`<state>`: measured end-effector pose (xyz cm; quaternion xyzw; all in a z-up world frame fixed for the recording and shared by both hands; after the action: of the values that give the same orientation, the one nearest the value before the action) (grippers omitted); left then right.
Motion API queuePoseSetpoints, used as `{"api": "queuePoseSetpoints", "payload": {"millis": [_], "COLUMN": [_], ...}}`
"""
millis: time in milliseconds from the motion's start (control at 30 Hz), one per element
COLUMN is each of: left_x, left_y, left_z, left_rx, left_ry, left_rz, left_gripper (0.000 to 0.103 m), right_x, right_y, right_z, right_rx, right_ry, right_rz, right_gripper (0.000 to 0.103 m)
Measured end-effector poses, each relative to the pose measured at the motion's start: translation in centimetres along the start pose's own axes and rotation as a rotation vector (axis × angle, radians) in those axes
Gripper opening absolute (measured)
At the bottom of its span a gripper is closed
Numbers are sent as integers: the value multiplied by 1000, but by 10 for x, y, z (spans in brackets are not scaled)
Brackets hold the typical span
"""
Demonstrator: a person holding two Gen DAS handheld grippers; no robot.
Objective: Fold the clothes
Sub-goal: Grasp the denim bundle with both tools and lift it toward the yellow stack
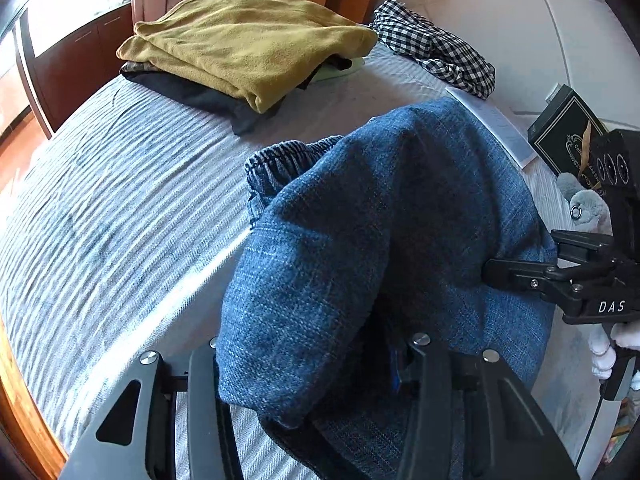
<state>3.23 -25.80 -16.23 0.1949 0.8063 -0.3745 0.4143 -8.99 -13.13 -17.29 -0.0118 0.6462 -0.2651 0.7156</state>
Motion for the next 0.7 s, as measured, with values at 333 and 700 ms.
{"api": "queuePoseSetpoints", "payload": {"millis": [333, 700], "left_x": [-11, -62], "left_y": [8, 10], "left_z": [-16, -45], "left_rx": [44, 78], "left_ry": [-30, -10], "left_rz": [-75, -147], "left_gripper": [31, 26], "right_x": [-3, -49], "right_y": [3, 35], "right_z": [15, -5], "right_rx": [-24, 151], "right_ry": [36, -67], "right_rz": [-17, -178], "right_gripper": [59, 32]}}
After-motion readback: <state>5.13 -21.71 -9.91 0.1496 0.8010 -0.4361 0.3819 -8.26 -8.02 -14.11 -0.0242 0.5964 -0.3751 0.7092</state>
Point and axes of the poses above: each gripper's, at about its wrist camera, not at the fingertips, and x roughly the way its jaws point, z to its left, y to its underside, the point moved 3 cm from there along x, roughly the way its jaws point, and after that the axes turned 10 degrees about y, right-handed, at the moved point
